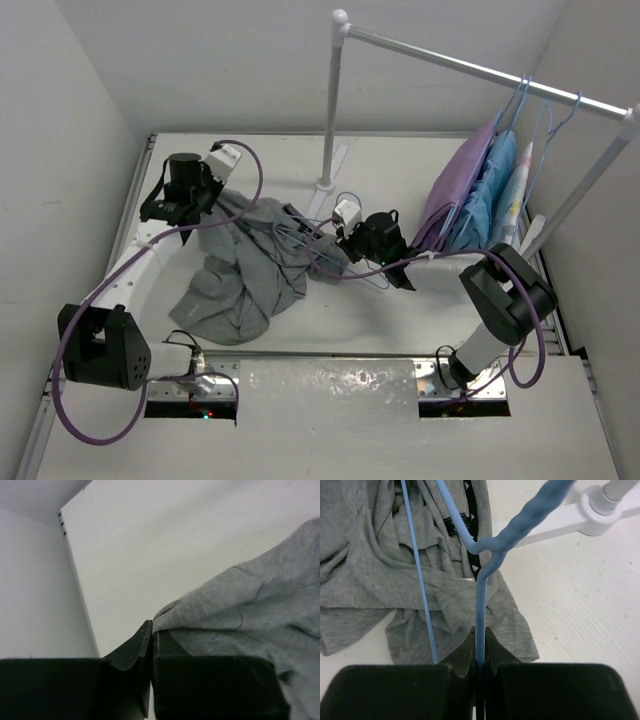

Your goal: Place the t-shirt on the hanger

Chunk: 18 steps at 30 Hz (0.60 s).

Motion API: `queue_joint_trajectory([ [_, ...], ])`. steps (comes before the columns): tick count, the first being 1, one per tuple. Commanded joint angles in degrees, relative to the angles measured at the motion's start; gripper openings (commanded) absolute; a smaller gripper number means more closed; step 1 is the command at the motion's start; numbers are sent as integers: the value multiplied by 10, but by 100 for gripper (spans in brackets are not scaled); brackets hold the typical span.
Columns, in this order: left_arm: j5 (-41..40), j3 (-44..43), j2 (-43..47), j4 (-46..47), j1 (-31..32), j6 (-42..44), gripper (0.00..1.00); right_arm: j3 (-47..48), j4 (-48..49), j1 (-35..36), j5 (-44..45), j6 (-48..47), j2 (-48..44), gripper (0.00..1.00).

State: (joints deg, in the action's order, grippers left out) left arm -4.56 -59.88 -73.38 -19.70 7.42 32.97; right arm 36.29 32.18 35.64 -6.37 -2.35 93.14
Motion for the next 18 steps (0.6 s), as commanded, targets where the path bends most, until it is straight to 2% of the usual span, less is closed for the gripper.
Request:
queue_joint_trajectory([
  [1, -68, 10, -8, 29, -12, 20, 0, -4, 60, -1, -46, 9, -13, 0],
  [4, -87, 30, -11, 45, -24, 23, 3, -12, 78, 5, -53, 18, -12, 0],
  [5, -89, 36, -14, 45, -25, 24, 12, -15, 94, 11, -54, 19, -10, 0],
  [7, -77, 39, -21, 35, -25, 24, 39, -11, 103, 19, -54, 19, -5, 0],
  [8, -66, 32, -24, 27, -25, 23, 63, -6, 97, 22, -54, 18, 0, 0],
  [9, -44, 25, -26, 13, -25, 13, 68, 6, 90, 29, -53, 12, 11, 0],
  [10, -28, 17, -29, 6, -24, 4, 69, 11, 84, 32, -50, 10, 16, 0],
  [12, 61, -15, -26, -3, -24, -46, 67, 17, 82, 35, -47, 12, 27, 0],
  [14, 168, -27, -23, 3, -12, -92, 55, 16, 89, 35, -40, 19, 32, 0],
  [16, 198, -24, -29, 6, 19, -103, 40, 16, 90, 36, -40, 19, 38, 0],
  [18, 184, -21, -51, -1, 80, -90, 39, 15, 91, 38, -41, 19, 42, 0],
])
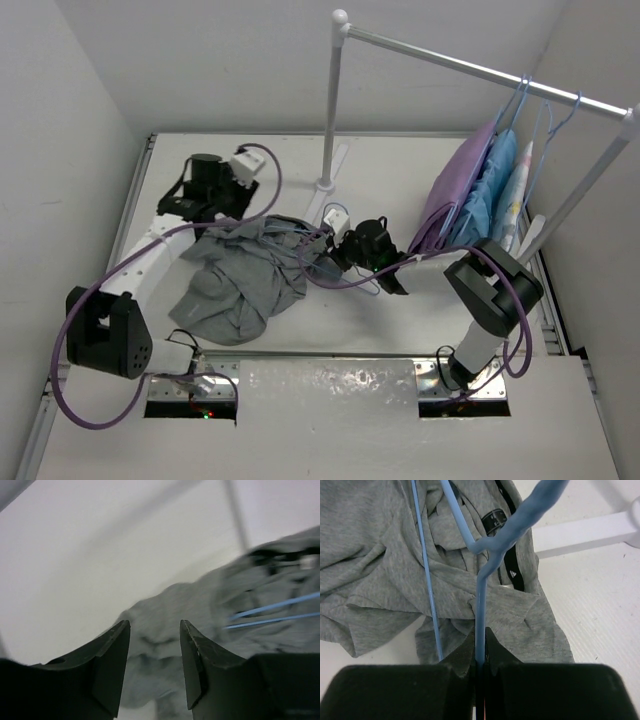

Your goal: Place the t-shirt on the hanger

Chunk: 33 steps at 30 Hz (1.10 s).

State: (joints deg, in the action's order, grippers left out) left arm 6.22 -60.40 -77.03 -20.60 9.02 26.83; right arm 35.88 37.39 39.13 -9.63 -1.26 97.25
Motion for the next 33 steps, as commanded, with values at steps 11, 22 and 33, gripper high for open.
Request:
queue_joint_trajectory([
  [11, 3, -89, -185, 33, 97, -65, 53, 24, 26, 21, 17, -2, 11, 0],
  [22, -19, -77, -171, -4, 100, -38, 0, 37, 2, 21, 34, -6, 18, 0],
  [33, 179, -123, -24, -98, 131, 54, 0, 75, -68, 45, 45, -145, -63, 0],
])
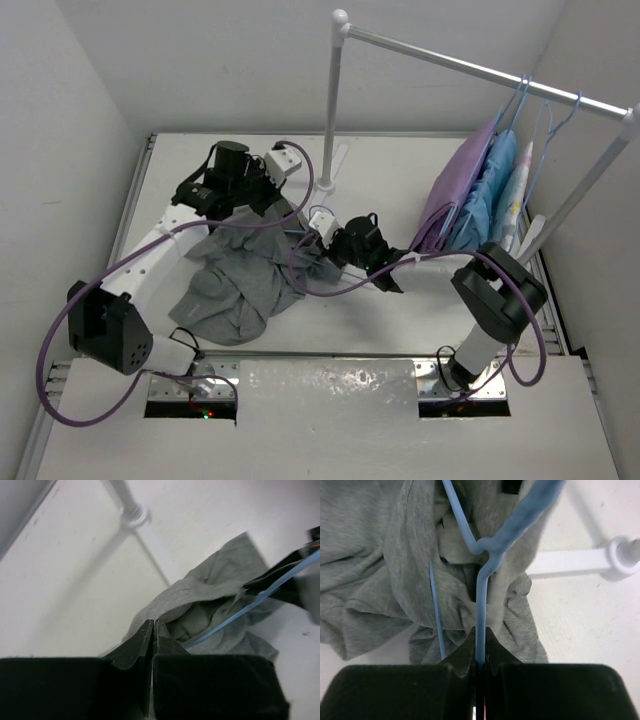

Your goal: Place the t-shirt on the hanger

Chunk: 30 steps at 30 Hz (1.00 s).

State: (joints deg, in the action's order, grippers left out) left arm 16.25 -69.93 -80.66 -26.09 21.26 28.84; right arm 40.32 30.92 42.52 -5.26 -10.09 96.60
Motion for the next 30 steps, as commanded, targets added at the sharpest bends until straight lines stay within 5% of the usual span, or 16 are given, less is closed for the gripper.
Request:
queue_joint_trajectory([
  [1, 107, -34, 14, -55, 9, 32, 0, 39, -9, 13, 4, -57, -63, 0],
  [13, 196, -60, 13, -96, 63, 35, 0, 77, 12, 16, 1, -61, -63, 0],
  [19, 165, -25, 30, -90, 65, 33, 0, 97, 21, 15, 47, -42, -12, 0],
  [23, 95, -18, 34, -91, 63, 32, 47, 71, 82, 15, 30, -35, 3, 0],
  [26, 18, -27, 39, -99, 45, 60, 59, 51, 121, 15, 9, -20, 24, 0],
  [30, -46, -35, 43, -100, -22, 131, 62, 65, 150, 14, -5, 7, 68, 0],
])
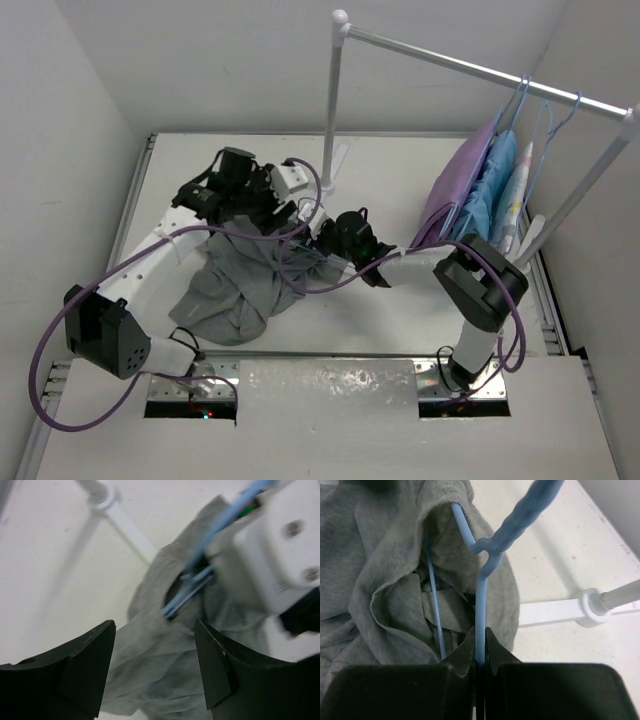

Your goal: Place the t-shirt on the hanger

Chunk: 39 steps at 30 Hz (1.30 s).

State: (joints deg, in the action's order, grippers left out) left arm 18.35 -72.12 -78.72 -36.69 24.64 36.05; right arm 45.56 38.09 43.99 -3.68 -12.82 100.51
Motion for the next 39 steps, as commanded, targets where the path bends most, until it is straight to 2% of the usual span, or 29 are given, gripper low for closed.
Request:
queue_joint_trajectory([
  [1, -54, -16, 23, 9, -84, 77, 62, 15, 82, 0, -21, 37, 47, 0],
  [2, -38, -19, 21, 19, -113, 99, 62, 17, 87, 0, -22, 39, 53, 0],
  [3, -38, -14, 16, 29, -151, 157, 62, 19, 88, 0, -22, 43, 57, 0],
  [4, -46, 16, 16, 45, -157, 195, 62, 19, 89, 0, -21, 43, 61, 0],
  [5, -46, 36, 15, 72, -162, 267, 62, 18, 90, 0, -19, 42, 61, 0],
  [8, 41, 93, 21, 80, -164, 345, 65, 18, 82, 0, -19, 39, 58, 0],
  [9, 99, 94, 13, 67, -163, 395, 67, 20, 78, 0, -19, 35, 58, 0],
  [11, 140, 90, -6, 49, -147, 411, 70, 20, 73, 0, -18, 34, 57, 0],
  [15, 138, 87, -76, 59, -116, 407, 71, 11, 79, 0, -12, 33, 54, 0],
  [19, 128, 125, -98, 174, -116, 363, 68, 6, 88, 0, -15, 32, 50, 0],
  [20, 117, 130, -114, 186, -107, 352, 65, 4, 91, 0, -15, 33, 50, 0],
  [21, 84, 130, -127, 186, -98, 354, 54, 4, 94, 0, -14, 34, 49, 0],
  [23, 72, 128, -144, 188, -93, 337, 37, 4, 94, 0, -19, 37, 46, 0],
  [24, 79, 131, -143, 188, -97, 332, 21, 2, 95, 0, -22, 39, 44, 0],
  [26, 102, 137, -125, 202, -114, 313, 3, 1, 96, 0, -33, 41, 42, 0],
  [27, 105, 142, -116, 214, -119, 301, 0, 1, 96, 0, -35, 44, 38, 0],
  [31, 113, 127, -63, 175, -151, 258, 0, -1, 74, 0, -33, 61, 20, 0],
  [32, 120, 127, -51, 166, -156, 257, 0, -3, 68, 0, -28, 65, 13, 7],
  [33, 119, 131, -38, 155, -160, 256, 0, -5, 57, 0, -20, 67, 4, 23],
  [35, 118, 137, 1, 152, -168, 242, 0, -8, 37, 1, -12, 69, -28, 38],
  [36, 115, 141, 14, 149, -172, 230, 0, -6, 4, 2, 0, 71, -40, 51],
  [38, 109, 135, 33, 127, -174, 187, 0, 9, -42, 3, 32, 73, -76, 59],
  [39, 105, 131, 37, 121, -175, 150, 0, 22, -89, 3, 44, 75, -96, 67],
])
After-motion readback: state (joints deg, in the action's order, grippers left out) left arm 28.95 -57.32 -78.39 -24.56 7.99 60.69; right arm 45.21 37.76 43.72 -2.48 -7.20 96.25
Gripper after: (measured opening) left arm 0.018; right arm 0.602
